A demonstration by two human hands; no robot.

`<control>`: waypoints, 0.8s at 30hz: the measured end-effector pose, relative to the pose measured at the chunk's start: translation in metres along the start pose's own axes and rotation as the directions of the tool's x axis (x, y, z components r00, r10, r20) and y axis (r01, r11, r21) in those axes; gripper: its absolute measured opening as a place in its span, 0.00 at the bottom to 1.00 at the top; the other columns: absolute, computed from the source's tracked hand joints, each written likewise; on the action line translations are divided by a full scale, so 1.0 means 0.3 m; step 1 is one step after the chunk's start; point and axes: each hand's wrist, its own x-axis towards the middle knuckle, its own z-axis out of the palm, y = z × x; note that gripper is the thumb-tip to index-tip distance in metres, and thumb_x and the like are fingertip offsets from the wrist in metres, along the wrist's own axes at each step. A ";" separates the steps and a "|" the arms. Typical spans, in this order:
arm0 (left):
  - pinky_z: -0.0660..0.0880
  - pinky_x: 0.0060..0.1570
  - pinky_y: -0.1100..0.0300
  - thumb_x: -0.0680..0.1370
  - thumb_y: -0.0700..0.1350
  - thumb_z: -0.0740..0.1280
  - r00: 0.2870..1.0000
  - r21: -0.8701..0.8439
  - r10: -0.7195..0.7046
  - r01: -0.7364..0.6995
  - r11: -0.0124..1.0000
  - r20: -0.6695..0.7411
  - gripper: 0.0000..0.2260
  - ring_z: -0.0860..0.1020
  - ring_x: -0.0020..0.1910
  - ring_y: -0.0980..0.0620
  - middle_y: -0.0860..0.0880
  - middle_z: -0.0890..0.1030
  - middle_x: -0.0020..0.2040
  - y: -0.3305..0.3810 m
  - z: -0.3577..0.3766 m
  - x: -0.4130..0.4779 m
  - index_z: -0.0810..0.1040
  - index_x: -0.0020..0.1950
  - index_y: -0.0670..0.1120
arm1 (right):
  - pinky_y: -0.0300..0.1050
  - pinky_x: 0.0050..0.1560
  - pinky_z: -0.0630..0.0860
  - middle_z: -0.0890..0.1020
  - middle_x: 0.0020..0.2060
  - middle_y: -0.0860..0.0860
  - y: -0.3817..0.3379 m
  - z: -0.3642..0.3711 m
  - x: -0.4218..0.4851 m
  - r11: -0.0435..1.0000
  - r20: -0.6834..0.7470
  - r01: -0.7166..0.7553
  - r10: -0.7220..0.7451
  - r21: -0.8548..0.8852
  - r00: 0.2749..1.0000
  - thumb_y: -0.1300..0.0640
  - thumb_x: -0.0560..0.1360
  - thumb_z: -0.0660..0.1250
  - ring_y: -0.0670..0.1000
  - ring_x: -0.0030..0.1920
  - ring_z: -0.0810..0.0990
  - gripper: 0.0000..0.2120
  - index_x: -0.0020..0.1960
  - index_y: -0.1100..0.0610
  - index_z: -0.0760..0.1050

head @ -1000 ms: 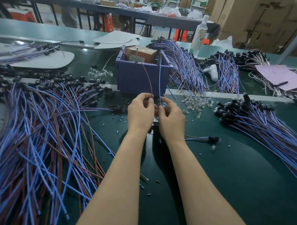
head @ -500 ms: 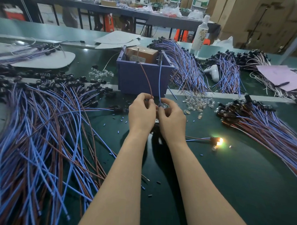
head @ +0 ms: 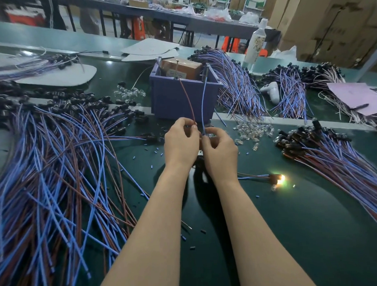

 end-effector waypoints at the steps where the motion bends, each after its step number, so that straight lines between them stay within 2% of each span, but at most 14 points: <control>1: 0.76 0.54 0.55 0.78 0.41 0.62 1.000 0.004 0.006 -0.006 1.000 -0.003 0.04 0.81 0.48 0.49 0.47 0.83 0.46 0.001 -0.001 0.000 0.74 0.47 0.49 | 0.37 0.43 0.69 0.83 0.42 0.53 0.000 0.000 -0.001 1.000 -0.003 0.000 0.000 -0.007 1.000 0.60 0.76 0.64 0.52 0.45 0.80 0.09 0.55 0.57 0.78; 10: 0.76 0.54 0.54 0.78 0.41 0.63 0.999 0.004 0.013 -0.013 1.000 -0.031 0.04 0.80 0.48 0.49 0.47 0.83 0.47 0.007 -0.002 -0.007 0.77 0.50 0.45 | 0.35 0.40 0.66 0.81 0.40 0.50 0.000 0.003 -0.001 1.000 -0.005 0.012 -0.012 -0.009 1.000 0.60 0.76 0.64 0.49 0.42 0.78 0.07 0.52 0.58 0.78; 16: 0.72 0.47 0.65 0.78 0.42 0.63 0.999 0.016 0.049 -0.049 0.999 -0.022 0.06 0.76 0.44 0.55 0.53 0.79 0.44 0.011 0.000 -0.008 0.79 0.52 0.45 | 0.38 0.42 0.70 0.80 0.38 0.49 -0.005 0.002 -0.004 1.000 0.002 -0.009 0.009 0.010 1.000 0.60 0.76 0.64 0.49 0.42 0.79 0.06 0.51 0.57 0.78; 20: 0.75 0.50 0.61 0.79 0.42 0.63 0.999 -0.015 0.031 -0.031 0.999 0.039 0.09 0.78 0.45 0.54 0.50 0.81 0.45 0.019 -0.001 -0.001 0.81 0.55 0.44 | 0.40 0.42 0.70 0.81 0.38 0.50 -0.011 -0.006 -0.002 1.000 0.007 0.000 0.000 0.001 1.000 0.59 0.76 0.64 0.51 0.41 0.79 0.05 0.50 0.56 0.78; 24: 0.76 0.56 0.54 0.80 0.42 0.62 0.995 -0.075 -0.004 0.011 0.997 0.100 0.10 0.80 0.51 0.48 0.46 0.83 0.49 0.023 -0.007 0.000 0.81 0.56 0.42 | 0.42 0.44 0.72 0.83 0.39 0.52 -0.028 -0.023 -0.010 1.000 0.047 0.016 -0.015 -0.018 0.999 0.59 0.76 0.63 0.51 0.42 0.80 0.05 0.49 0.55 0.78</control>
